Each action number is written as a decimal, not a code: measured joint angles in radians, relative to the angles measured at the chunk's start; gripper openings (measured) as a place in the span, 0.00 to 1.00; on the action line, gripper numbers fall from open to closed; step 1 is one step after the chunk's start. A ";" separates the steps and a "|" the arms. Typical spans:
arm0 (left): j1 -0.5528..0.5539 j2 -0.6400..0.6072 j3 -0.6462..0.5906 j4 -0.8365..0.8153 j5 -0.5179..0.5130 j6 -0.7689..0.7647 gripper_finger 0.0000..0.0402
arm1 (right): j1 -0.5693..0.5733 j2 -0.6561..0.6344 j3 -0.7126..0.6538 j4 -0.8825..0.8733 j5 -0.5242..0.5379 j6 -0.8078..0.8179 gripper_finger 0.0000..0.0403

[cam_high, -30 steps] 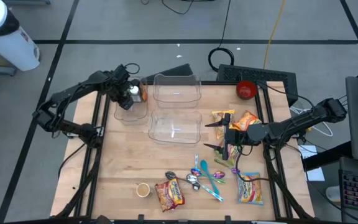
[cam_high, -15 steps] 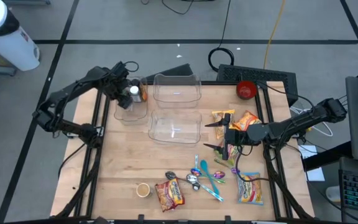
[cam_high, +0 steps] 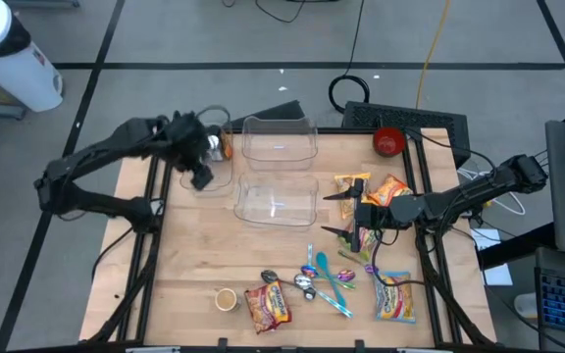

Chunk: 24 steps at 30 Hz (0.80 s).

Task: Pick & Place Food Item
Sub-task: Put the gold seasoning bottle into the top left transparent bin

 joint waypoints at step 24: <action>-0.856 0.419 -0.001 0.868 -0.119 -0.036 0.65 | 0.000 0.000 0.001 0.011 -0.001 0.019 0.86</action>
